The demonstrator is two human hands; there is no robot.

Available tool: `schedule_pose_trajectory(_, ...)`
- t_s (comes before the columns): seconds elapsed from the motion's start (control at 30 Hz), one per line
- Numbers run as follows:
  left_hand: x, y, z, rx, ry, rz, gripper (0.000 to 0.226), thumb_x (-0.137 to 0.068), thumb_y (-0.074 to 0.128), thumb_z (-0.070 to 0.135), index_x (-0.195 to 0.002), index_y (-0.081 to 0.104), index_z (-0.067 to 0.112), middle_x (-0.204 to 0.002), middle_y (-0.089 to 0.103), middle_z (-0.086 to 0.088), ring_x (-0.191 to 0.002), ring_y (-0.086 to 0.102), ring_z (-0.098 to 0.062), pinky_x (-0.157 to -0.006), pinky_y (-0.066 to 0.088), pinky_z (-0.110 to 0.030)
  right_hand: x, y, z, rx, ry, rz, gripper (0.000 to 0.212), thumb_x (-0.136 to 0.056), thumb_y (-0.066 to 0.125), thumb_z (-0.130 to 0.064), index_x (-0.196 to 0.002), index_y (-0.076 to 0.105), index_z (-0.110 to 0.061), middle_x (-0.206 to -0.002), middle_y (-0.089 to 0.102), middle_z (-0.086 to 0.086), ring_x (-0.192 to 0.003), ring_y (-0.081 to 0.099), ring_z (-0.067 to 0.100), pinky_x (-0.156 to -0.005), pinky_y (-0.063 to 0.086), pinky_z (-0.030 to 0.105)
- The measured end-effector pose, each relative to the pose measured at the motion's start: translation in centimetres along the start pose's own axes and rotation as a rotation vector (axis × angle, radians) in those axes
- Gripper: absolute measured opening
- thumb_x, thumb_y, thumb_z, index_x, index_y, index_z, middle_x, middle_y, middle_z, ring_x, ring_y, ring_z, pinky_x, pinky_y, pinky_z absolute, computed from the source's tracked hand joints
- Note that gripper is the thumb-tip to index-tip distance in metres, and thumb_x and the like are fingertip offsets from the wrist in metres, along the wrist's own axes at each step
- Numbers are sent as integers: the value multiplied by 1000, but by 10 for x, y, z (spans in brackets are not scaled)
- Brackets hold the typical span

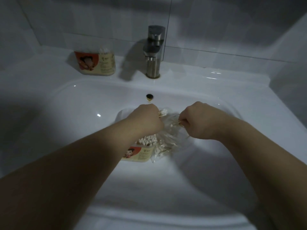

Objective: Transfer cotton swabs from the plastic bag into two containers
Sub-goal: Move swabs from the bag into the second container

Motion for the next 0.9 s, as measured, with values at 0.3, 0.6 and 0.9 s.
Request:
schedule_pose_trajectory(0.3,-7,-4,8,236,35,150,36,-93,51,36,-61,50,18,-61,55,0,-57,56,-18,-48,30,-26,2,-1,8,-144,1,34,18,-90,53,-17,-80,67,-14,-75,66,6,-76,61,30,-72,54,39)
schedule_pose_trajectory(0.6,-2,-9,16,393,92,157,33,-97,52,37,-90,75,14,-74,66,-4,-70,61,-17,-63,46,-32,2,-3,18,-300,59,13,22,-91,55,-18,-86,76,-23,-84,74,-3,-84,67,21,-78,56,36)
schedule_pose_trajectory(0.9,3,-13,21,758,2,13,32,-88,49,10,-90,72,33,-63,52,9,-54,46,-9,-47,35,-21,3,-8,23,-514,83,2,26,-94,58,-23,-79,77,-32,-64,66,-7,-55,53,4,-57,41,22)
Point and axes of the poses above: each hand's wrist, its own x-axis away from the middle knuckle, its own y-axis out of the palm, z = x × y, the point moved 2 cm from there along -x, towards the middle knuckle
